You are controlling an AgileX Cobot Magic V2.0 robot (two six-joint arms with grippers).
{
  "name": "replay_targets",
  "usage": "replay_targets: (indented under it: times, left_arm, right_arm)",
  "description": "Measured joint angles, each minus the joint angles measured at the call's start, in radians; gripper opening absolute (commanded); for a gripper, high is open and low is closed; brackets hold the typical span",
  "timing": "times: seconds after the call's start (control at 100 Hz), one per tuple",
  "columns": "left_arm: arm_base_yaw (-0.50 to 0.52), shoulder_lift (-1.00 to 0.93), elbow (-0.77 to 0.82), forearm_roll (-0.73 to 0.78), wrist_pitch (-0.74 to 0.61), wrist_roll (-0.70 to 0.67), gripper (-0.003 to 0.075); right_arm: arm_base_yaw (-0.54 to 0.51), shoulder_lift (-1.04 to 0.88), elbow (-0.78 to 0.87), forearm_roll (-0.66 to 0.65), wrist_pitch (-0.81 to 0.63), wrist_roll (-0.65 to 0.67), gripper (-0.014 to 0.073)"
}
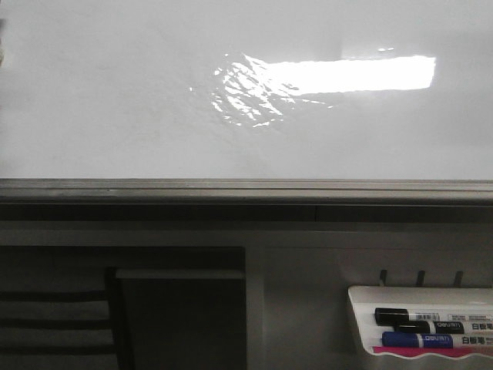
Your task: Write number 7 on whiteboard
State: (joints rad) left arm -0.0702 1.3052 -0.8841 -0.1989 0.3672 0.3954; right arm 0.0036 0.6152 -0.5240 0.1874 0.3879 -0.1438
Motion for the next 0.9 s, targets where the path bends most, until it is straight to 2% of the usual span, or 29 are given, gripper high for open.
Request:
replay_targets:
  times: [0.26, 0.42, 0.55, 0.8, 0.9]
  left_arm:
    - [-0.021, 0.054, -0.001, 0.013, -0.094, 0.020, 0.0337]
    - [-0.022, 0.061, -0.002, 0.017, -0.105, 0.022, 0.0254]
    - [-0.022, 0.064, -0.002, 0.020, -0.109, 0.022, 0.0155]
    - [-0.022, 0.056, -0.002, 0.020, -0.076, 0.024, -0.0015]
    - [-0.022, 0.029, -0.005, 0.016, 0.004, 0.024, -0.0020]
  right_arm:
    - [0.000, 0.000, 0.000, 0.002, -0.002, 0.000, 0.0650]
    - [0.000, 0.000, 0.000, 0.002, -0.002, 0.000, 0.0650]
    - [0.000, 0.000, 0.000, 0.002, -0.002, 0.000, 0.0650]
    - [0.000, 0.034, 0.000, 0.002, 0.000, 0.000, 0.0650]
    - [0.000, 0.049, -0.018, 0.009, 0.036, 0.000, 0.0650]
